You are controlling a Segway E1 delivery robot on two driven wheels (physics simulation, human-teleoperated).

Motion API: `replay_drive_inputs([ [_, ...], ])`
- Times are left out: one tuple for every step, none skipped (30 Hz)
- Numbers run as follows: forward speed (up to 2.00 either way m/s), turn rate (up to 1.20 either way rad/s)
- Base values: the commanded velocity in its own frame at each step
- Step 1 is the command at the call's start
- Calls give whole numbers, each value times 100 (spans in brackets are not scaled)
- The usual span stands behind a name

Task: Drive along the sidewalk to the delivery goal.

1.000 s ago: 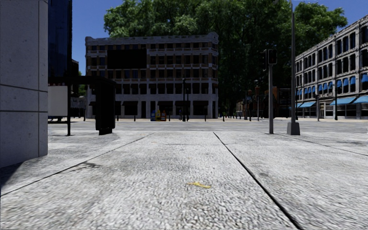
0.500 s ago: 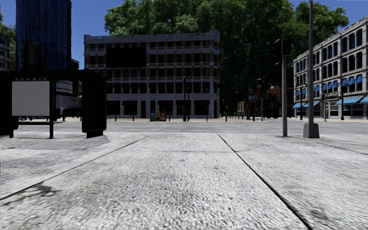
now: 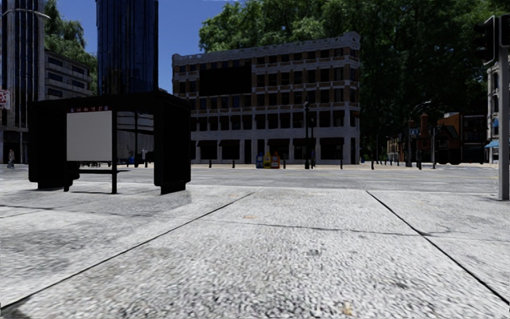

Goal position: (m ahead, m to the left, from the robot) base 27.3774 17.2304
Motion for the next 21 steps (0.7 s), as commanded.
replay_drive_inputs([
  [200,56],
  [200,58],
  [200,59],
  [200,59],
  [200,59],
  [200,60],
  [200,60],
  [200,60],
  [200,60],
  [200,60],
  [200,60],
  [200,60],
  [200,61],
  [200,65],
  [200,68],
  [200,68],
  [200,68],
  [200,69],
  [200,69],
  [200,69],
  [200,69],
])
